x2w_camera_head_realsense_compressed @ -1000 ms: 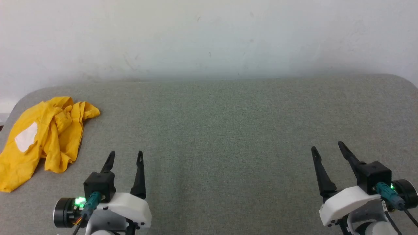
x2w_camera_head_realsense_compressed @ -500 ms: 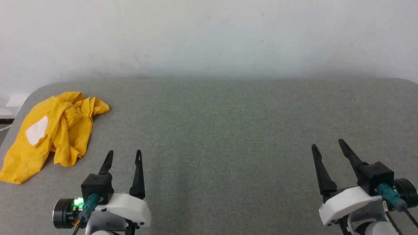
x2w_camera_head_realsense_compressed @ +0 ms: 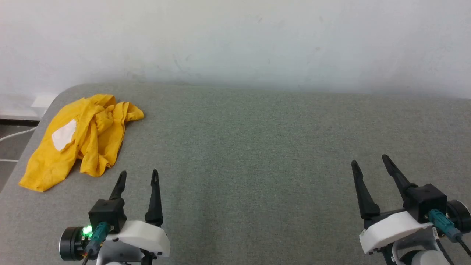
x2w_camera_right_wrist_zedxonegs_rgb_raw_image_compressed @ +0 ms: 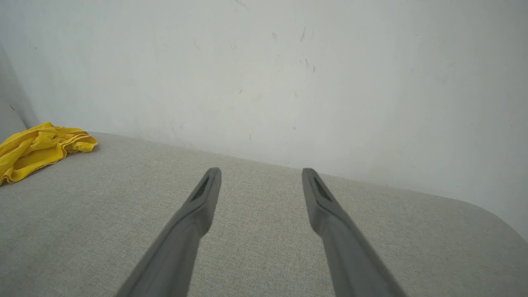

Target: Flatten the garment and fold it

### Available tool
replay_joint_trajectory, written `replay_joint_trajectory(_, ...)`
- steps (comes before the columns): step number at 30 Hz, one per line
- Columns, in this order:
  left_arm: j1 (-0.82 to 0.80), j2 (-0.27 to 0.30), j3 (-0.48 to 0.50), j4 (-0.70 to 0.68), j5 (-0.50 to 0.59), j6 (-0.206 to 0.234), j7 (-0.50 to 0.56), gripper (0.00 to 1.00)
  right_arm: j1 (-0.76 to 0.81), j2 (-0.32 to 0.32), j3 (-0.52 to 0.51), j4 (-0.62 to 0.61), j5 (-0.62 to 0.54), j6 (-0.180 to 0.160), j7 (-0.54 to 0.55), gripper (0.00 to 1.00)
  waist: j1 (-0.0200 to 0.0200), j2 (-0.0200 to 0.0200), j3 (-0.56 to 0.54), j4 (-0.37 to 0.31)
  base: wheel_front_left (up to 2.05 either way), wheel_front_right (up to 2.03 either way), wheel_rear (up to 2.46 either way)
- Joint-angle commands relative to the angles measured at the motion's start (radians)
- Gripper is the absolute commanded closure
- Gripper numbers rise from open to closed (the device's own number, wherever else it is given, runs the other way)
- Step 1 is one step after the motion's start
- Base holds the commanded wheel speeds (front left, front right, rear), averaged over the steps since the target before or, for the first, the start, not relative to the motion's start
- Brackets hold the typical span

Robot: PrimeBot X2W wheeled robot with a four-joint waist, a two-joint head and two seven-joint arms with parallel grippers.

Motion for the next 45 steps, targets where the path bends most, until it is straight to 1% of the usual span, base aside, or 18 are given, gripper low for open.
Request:
replay_joint_trajectory(1,0.015,0.0,-0.003,-0.001,-0.007,0.009,-0.011,0.0,0.004,0.001,-0.003,-0.001,0.007,-0.001,-0.01,0.0,0.0,0.0,-0.001,0.014,0.0,0.0,0.0)
replay_joint_trajectory(34,0.049,0.0,-0.014,0.008,-0.032,0.021,-0.078,0.0,0.016,0.003,0.04,0.012,0.012,-0.001,-0.077,0.0,0.0,0.0,-0.022,0.226,0.0,0.0,0.0)
replay_joint_trajectory(38,0.054,0.0,-0.015,0.009,-0.038,0.024,-0.088,0.0,0.016,0.003,0.047,0.014,0.016,-0.001,-0.087,0.0,0.0,0.0,-0.023,0.261,0.0,0.0,0.0)
replay_joint_trajectory(45,0.057,0.0,-0.017,0.012,-0.044,0.028,-0.101,0.0,0.016,0.003,0.052,0.018,0.038,-0.001,-0.1,0.0,0.0,0.0,-0.024,0.299,0.0,0.0,0.0)
